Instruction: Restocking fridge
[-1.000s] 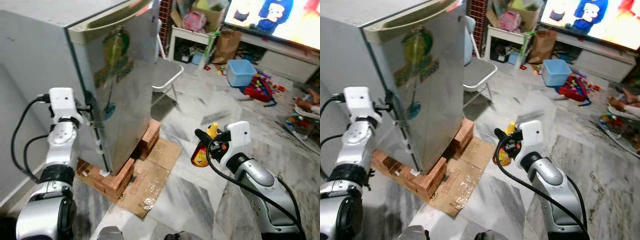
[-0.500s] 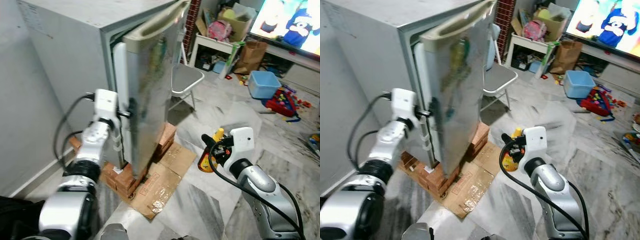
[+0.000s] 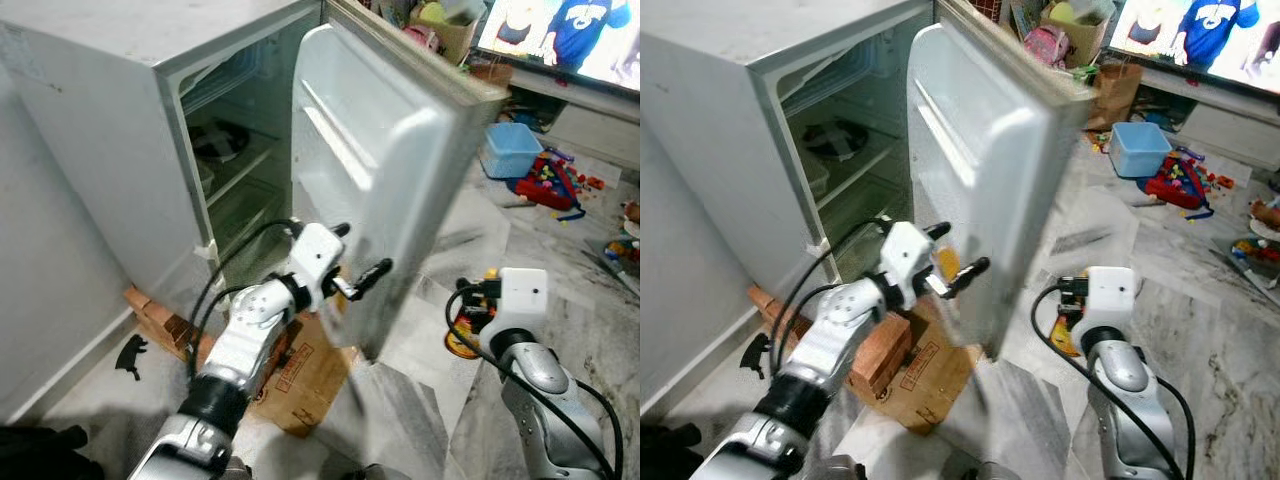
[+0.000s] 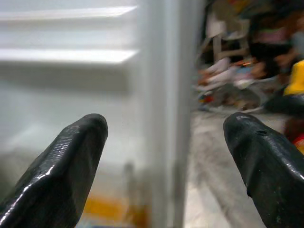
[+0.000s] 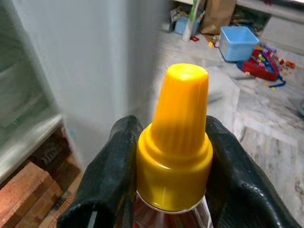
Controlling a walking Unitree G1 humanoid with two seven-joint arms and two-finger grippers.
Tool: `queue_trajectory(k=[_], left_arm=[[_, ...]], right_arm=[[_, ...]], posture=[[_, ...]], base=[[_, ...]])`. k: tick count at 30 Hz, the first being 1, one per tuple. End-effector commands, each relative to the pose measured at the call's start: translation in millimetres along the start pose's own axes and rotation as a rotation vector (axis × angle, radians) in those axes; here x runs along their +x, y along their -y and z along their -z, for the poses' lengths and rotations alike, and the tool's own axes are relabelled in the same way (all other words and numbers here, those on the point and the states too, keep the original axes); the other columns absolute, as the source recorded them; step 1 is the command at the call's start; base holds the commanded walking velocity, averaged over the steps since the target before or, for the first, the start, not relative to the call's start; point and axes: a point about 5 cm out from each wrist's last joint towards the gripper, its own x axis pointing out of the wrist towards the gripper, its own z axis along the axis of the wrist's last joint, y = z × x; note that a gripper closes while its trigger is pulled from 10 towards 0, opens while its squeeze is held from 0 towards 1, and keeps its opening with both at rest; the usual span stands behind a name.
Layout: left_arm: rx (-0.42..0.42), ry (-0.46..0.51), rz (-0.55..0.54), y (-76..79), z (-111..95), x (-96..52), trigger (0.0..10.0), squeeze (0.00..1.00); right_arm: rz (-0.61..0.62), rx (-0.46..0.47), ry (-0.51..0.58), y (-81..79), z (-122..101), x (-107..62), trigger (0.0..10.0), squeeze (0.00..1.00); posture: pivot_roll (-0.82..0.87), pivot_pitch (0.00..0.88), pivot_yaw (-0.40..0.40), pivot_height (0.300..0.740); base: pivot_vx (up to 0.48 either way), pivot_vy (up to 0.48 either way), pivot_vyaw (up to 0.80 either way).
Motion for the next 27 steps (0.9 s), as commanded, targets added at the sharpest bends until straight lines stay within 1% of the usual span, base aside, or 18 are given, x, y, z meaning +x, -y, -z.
queue_trajectory(k=[1, 4, 5, 7, 9, 11, 12, 13, 16, 24, 27], left_arm=[[0.014, 0.001, -0.06, -10.2, -3.4, -7.7, 10.0, 0.0], [0.024, -0.023, -0.166, -25.6, 2.9, -28.0, 10.0, 0.0], [0.031, -0.041, -0.232, -34.6, 7.0, -41.9, 10.0, 0.0], [0.026, -0.054, -0.309, -43.1, 10.7, -59.3, 10.0, 0.0], [0.007, -0.069, -0.361, -47.7, 14.0, -70.1, 10.0, 0.0], [0.004, -0.08, -0.386, -49.3, 15.1, -75.6, 10.0, 0.0], [0.005, -0.091, -0.425, -51.5, 17.5, -82.9, 10.0, 0.0], [0.005, -0.095, -0.453, -52.9, 18.7, -87.1, 10.0, 0.0], [-0.014, -0.096, -0.506, -54.3, 18.5, -89.5, 10.0, 0.0], [-0.009, -0.094, -0.506, -49.2, 16.6, -88.7, 10.0, 0.0], [-0.014, -0.102, -0.511, -46.3, 18.3, -89.3, 10.0, 0.0]], right_arm=[[-0.004, 0.0, 0.045, -3.3, -9.5, 3.3, 10.0, 0.0], [-0.001, 0.0, 0.046, -5.0, -9.2, 5.0, 10.0, 0.0], [0.0, 0.004, 0.046, -5.9, -8.8, 6.2, 10.0, 0.0], [0.003, 0.007, 0.046, -6.8, -8.0, 8.1, 10.0, 0.0], [0.004, 0.011, 0.045, -8.1, -7.9, 9.5, 10.0, 0.0], [0.003, 0.012, 0.046, -9.0, -8.0, 10.3, 10.0, 0.0], [-0.001, 0.014, 0.05, -10.5, -9.1, 11.6, 10.0, 0.0], [-0.003, 0.016, 0.052, -11.3, -9.9, 12.5, 10.0, 0.0], [-0.007, 0.017, 0.057, -12.0, -11.8, 14.9, 10.0, 0.0], [-0.016, 0.01, 0.075, -13.2, -16.3, 19.2, 10.0, 0.0], [-0.024, 0.024, 0.087, -14.4, -17.9, 21.5, 10.0, 0.0]], posture=[[0.03, 0.0, -0.063, 0.716], [0.04, 0.0, -0.066, 0.716], [0.04, 0.0, -0.066, 0.716], [0.04, 0.0, -0.064, 0.716], [0.05, 0.0, -0.062, 0.716], [0.05, 0.0, -0.062, 0.716], [0.05, 0.0, -0.064, 0.716], [0.05, 0.0, -0.065, 0.716], [0.05, 0.0, -0.069, 0.716], [0.05, 0.0, -0.069, 0.716], [0.05, 0.0, -0.068, 0.716]], base=[[0.0, 0.0, 0.0], [0.0, 0.0, 0.0], [0.0, 0.0, 0.0], [0.0, 0.0, 0.0], [0.0, 0.0, 0.0], [0.0, 0.0, 0.0], [0.0, -0.304, 0.0], [0.0, -0.304, 0.0], [0.0, -0.345, 0.0], [0.0, -0.34, 0.0], [0.0, -0.346, 0.0]])
